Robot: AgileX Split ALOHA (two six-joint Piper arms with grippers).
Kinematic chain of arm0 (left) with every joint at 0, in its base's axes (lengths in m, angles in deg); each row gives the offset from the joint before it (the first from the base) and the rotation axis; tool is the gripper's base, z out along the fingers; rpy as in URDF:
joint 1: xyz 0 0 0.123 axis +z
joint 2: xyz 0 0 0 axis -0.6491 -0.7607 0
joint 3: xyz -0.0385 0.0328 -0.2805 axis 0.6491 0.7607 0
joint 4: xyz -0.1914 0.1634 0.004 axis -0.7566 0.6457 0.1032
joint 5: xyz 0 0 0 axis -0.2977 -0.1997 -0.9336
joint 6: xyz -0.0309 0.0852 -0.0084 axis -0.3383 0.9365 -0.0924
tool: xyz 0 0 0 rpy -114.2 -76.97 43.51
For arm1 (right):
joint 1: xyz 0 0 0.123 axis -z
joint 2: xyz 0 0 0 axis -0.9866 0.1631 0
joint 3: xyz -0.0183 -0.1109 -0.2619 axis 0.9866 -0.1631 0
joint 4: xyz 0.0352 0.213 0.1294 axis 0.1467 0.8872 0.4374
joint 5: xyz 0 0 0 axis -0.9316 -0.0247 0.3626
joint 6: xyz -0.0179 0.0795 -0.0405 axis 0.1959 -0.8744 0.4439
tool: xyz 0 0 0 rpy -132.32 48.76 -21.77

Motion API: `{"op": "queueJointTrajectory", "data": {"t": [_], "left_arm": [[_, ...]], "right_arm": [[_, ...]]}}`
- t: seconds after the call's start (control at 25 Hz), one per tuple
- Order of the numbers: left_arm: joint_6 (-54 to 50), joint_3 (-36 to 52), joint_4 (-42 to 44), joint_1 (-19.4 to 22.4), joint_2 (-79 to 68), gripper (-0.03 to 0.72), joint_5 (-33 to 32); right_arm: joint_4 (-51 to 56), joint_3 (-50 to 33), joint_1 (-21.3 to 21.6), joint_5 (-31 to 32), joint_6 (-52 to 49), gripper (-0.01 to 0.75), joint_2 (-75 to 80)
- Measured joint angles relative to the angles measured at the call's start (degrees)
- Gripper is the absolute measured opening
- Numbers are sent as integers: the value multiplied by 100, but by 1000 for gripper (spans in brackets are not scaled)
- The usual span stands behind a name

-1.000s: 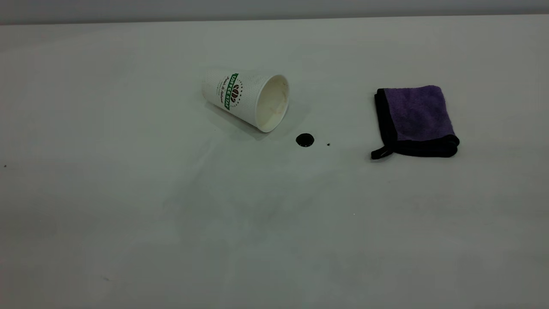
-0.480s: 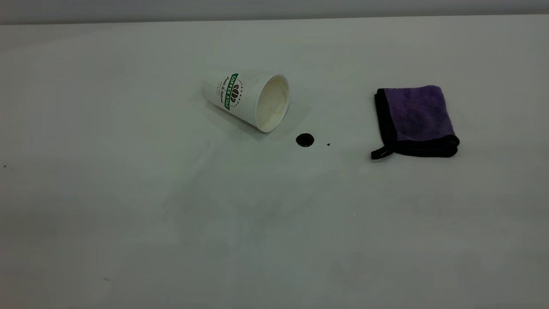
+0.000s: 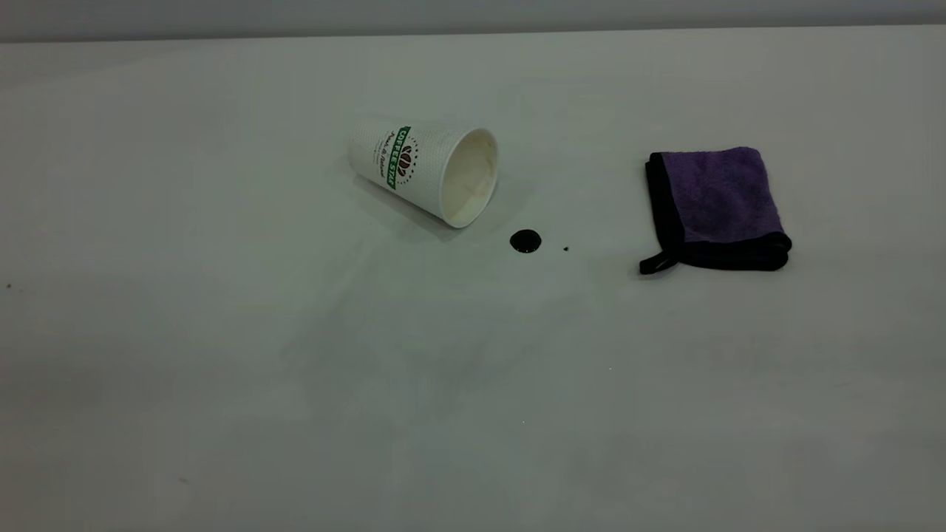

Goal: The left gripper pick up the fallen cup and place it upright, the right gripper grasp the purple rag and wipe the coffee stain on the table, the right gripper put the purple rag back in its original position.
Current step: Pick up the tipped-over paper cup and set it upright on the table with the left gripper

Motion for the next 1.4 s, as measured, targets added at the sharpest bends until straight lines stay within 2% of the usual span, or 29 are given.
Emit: {"op": "queueJointTrajectory", "data": {"t": [0.32, 0.52, 0.76, 0.96, 1.08, 1.2, 1.4], "left_arm": [[0, -51, 0, 0, -96, 516, 6], [-4, -166, -19, 0, -1151, 589, 228], [115, -372, -420, 0, -2914, 606, 1168], [1071, -742, -1295, 0, -4439, 594, 2149], [1779, -1028, -1880, -25, -5339, 590, 2405], [2182, -1265, -2021, -314, -6139, 590, 2600], [2228, -1580, -1971, -1330, -7280, 590, 3221]], "right_arm": [[0, 0, 0, 0, 0, 401, 0], [0, 0, 0, 0, 0, 401, 0], [0, 0, 0, 0, 0, 401, 0], [0, 0, 0, 0, 0, 401, 0], [0, 0, 0, 0, 0, 401, 0], [0, 0, 0, 0, 0, 401, 0], [0, 0, 0, 0, 0, 401, 0]]}}
